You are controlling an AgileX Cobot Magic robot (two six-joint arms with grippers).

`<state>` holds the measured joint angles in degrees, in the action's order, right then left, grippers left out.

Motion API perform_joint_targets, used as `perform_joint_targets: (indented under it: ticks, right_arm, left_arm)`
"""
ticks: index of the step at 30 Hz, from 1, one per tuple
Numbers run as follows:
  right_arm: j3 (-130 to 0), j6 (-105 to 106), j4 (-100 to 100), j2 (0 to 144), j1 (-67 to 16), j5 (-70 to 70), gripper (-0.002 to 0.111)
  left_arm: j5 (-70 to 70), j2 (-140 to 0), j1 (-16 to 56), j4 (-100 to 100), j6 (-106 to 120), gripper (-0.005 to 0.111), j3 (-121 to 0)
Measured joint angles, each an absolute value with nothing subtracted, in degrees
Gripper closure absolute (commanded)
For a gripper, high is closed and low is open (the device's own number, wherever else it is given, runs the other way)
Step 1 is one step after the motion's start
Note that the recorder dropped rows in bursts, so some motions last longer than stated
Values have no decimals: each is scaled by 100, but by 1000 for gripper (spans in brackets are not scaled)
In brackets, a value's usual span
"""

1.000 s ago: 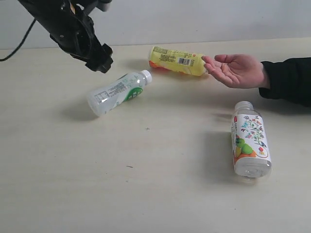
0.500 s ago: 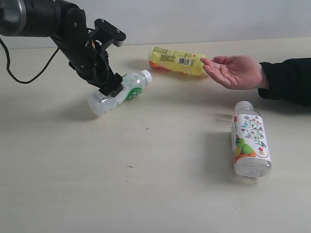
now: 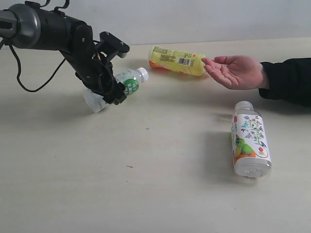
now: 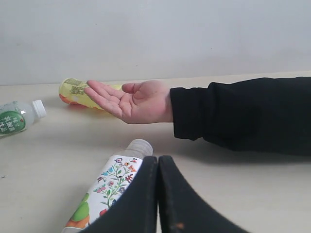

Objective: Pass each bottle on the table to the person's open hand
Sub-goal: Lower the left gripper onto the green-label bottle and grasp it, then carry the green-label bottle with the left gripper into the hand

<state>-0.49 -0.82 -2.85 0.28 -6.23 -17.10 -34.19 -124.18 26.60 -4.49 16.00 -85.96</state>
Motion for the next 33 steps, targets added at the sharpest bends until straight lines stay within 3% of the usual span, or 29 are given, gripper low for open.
perform_joint_targets:
  ticks: [6,9,14,33]
  right_arm:
    - [-49,-82,-285,28,-623,-1710,108]
    - [-49,-82,-285,28,-623,-1710,108]
    - [-49,-82,-285,28,-623,-1710,108]
    - [-49,-82,-285,28,-623,-1710,108]
  left_arm:
    - [-3419,-12538,2660,-449,1600,39,-8608]
    - [-3419,-12589,2660,-449,1600,58,-8608]
    - [-3430,-12589,2660,-427,1591,106,-8608]
    - [-4297,-11368,2927,-405,70,107,-8608]
